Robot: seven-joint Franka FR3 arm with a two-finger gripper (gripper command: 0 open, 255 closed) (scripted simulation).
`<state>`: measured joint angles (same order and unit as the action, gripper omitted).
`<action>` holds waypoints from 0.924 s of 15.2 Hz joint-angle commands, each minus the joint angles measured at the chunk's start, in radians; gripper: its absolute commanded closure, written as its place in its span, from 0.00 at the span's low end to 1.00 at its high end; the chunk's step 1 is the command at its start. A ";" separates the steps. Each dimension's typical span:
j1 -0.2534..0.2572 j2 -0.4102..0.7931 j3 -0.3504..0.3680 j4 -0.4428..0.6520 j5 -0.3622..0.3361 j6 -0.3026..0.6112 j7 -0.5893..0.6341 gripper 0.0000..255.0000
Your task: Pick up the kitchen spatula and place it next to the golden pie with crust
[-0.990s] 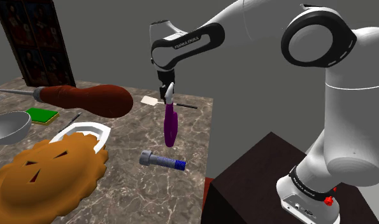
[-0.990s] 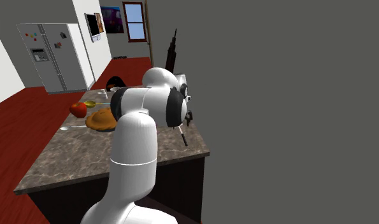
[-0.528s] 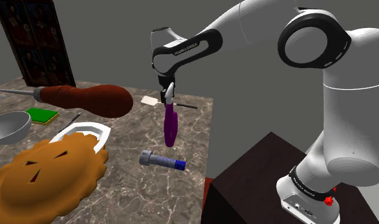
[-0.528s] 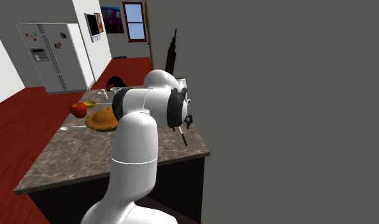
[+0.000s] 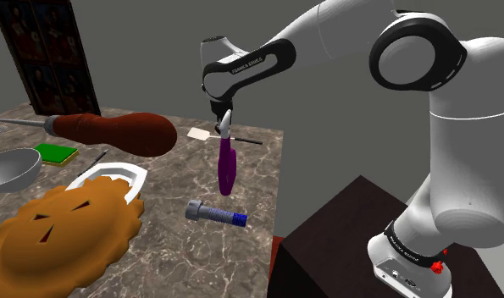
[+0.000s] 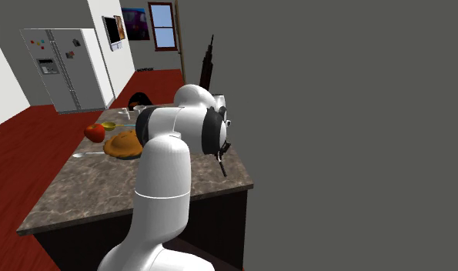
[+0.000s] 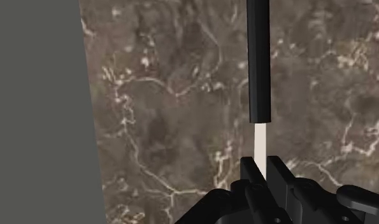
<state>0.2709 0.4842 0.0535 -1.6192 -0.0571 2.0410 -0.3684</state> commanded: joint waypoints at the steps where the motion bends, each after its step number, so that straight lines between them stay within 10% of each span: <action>1: 0.000 0.000 0.000 0.000 0.000 0.000 0.000 1.00; 14: 0.000 -0.039 0.002 0.050 0.004 -0.089 -0.004 1.00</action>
<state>0.2704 0.4526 0.0548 -1.5724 -0.0539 1.9632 -0.3724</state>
